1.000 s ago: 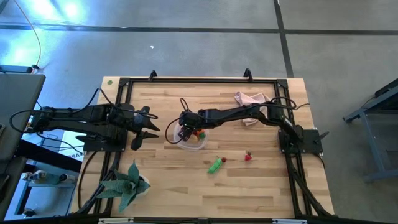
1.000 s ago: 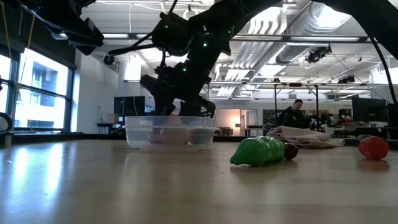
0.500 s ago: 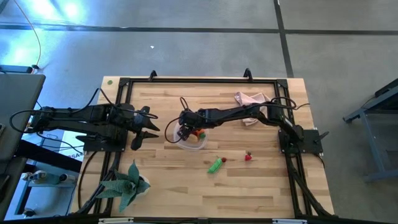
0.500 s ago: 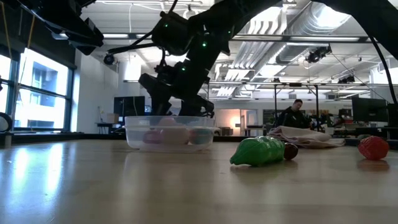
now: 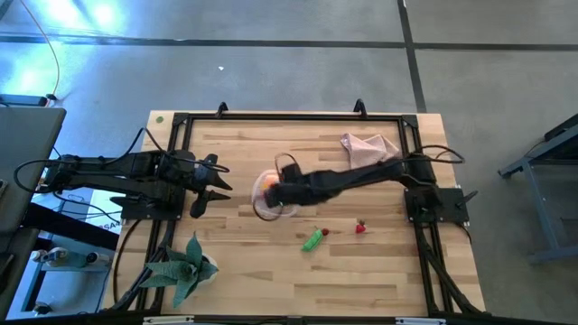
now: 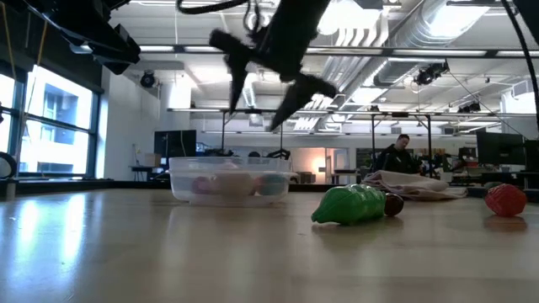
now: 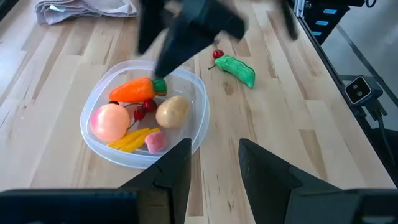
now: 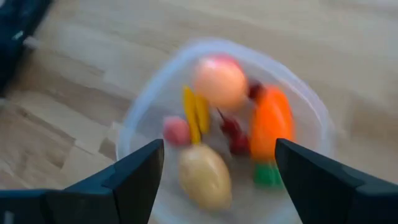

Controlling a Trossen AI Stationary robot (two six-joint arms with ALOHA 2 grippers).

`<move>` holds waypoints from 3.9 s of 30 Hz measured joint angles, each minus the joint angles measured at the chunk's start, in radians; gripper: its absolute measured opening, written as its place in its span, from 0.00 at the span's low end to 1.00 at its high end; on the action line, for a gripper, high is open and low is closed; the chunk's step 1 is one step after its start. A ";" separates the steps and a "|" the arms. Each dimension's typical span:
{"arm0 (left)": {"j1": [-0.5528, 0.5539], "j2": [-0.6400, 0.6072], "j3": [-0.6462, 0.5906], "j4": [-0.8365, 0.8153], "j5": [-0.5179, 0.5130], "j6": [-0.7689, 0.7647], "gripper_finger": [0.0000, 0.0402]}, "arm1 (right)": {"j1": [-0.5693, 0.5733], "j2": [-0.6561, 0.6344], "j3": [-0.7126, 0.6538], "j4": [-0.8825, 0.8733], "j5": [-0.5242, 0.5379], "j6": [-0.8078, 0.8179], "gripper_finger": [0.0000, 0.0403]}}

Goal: Pick and placing Produce into tupperware
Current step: Put the strawberry into the transparent bin

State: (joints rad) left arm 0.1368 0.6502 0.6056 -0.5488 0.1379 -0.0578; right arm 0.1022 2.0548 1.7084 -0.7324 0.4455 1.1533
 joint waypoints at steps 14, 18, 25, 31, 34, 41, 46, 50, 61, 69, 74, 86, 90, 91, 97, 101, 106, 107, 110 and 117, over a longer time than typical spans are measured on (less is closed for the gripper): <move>0.000 0.000 0.000 -0.001 0.000 0.000 0.30 | 0.248 -0.064 0.000 -0.547 -0.050 0.793 0.74; 0.000 0.000 0.000 0.000 0.000 0.000 0.30 | 0.310 -0.082 0.000 -0.670 -0.066 0.941 0.74; 0.000 0.000 0.000 0.000 0.000 0.000 0.30 | 0.405 -0.115 0.000 -0.836 -0.131 1.182 0.74; 0.000 0.000 0.000 0.000 0.000 0.000 0.30 | 0.424 -0.208 -0.090 -0.827 -0.167 1.226 0.74; 0.000 0.000 0.000 -0.001 0.000 0.000 0.30 | 0.406 -0.284 -0.203 -0.768 -0.192 1.228 0.74; 0.000 0.000 0.000 0.000 0.000 0.000 0.30 | 0.346 -0.481 -0.573 -0.350 -0.235 1.148 0.74; 0.000 0.000 0.000 0.000 0.000 0.000 0.30 | 0.334 -0.543 -0.756 -0.156 -0.263 1.189 0.74; 0.000 0.000 0.000 0.000 0.000 0.000 0.30 | 0.350 -0.552 -0.817 -0.098 -0.295 1.253 0.74; 0.000 0.000 0.000 0.000 0.000 0.000 0.30 | 0.358 -0.550 -0.871 -0.068 -0.344 1.309 0.74; 0.000 0.000 0.000 0.000 0.000 0.000 0.30 | 0.336 -0.549 -0.930 -0.010 -0.349 1.300 0.74; 0.000 0.000 0.000 0.000 0.000 0.000 0.30 | 0.321 -0.549 -0.985 0.079 -0.351 1.290 0.74; 0.000 0.000 0.000 0.000 0.000 0.000 0.30 | 0.258 -0.550 -0.997 0.105 -0.408 1.204 0.74; 0.000 0.000 0.000 0.000 0.000 0.000 0.30 | 0.251 -0.550 -0.998 0.105 -0.422 1.194 0.74; 0.000 0.000 0.000 0.000 0.000 0.000 0.30 | 0.251 -0.550 -0.998 0.105 -0.422 1.194 0.73; 0.000 0.000 0.000 0.000 0.000 0.000 0.30 | 0.251 -0.549 -0.998 0.101 -0.439 1.194 0.65; 0.000 0.000 0.000 0.000 0.000 0.000 0.30 | 0.250 -0.549 -0.998 0.097 -0.443 1.206 0.59; 0.000 0.000 0.000 0.000 0.000 0.000 0.30 | 0.225 -0.548 -0.998 0.098 -0.468 1.201 0.54; 0.000 0.000 0.000 0.000 0.000 0.000 0.30 | 0.218 -0.548 -0.998 0.101 -0.473 1.196 0.52; 0.000 0.000 0.000 0.000 0.000 0.000 0.30 | 0.205 -0.548 -0.998 0.106 -0.477 1.175 0.48; 0.000 0.000 0.000 0.000 0.000 0.000 0.30 | 0.198 -0.548 -0.997 0.119 -0.488 1.172 0.38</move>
State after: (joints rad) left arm 0.1370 0.6505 0.6056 -0.5491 0.1379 -0.0578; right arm 0.3004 1.5070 0.7110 -0.6138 -0.0425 2.3257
